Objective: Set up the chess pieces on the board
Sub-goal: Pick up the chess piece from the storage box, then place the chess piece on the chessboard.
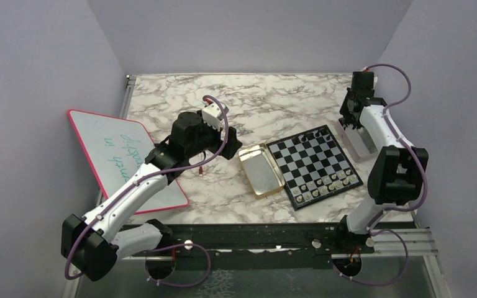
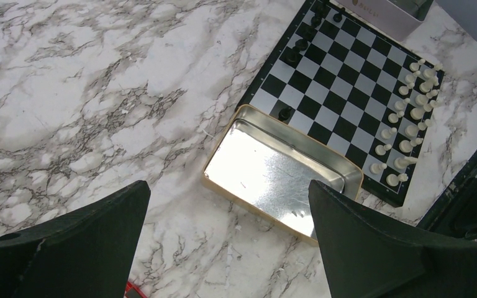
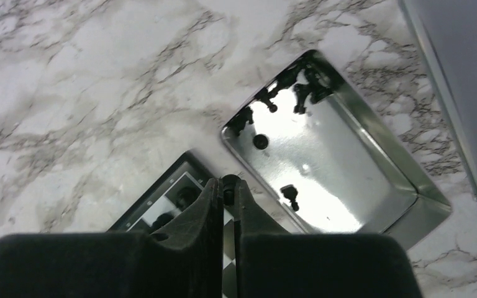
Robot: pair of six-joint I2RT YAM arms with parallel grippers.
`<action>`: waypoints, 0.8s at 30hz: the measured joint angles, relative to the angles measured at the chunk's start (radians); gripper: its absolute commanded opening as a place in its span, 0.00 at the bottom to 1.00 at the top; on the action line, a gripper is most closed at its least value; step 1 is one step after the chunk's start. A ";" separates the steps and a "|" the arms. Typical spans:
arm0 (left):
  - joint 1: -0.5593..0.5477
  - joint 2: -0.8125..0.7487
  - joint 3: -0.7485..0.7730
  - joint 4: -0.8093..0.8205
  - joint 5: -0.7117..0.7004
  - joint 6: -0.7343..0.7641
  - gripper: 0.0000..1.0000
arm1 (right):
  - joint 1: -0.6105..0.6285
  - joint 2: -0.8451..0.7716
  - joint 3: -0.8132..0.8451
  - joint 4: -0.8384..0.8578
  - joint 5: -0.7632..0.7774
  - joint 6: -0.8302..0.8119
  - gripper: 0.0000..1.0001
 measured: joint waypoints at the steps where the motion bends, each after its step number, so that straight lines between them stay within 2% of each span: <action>1: 0.000 0.000 0.000 0.000 0.000 0.000 0.99 | 0.017 -0.014 -0.006 -0.009 -0.003 0.004 0.01; 11: 0.000 -0.001 -0.002 0.000 0.000 -0.001 0.99 | 0.182 -0.082 -0.097 -0.058 -0.059 0.053 0.01; 24: 0.000 -0.006 -0.006 0.001 -0.001 -0.002 0.99 | 0.191 -0.080 -0.201 -0.054 -0.076 0.101 0.01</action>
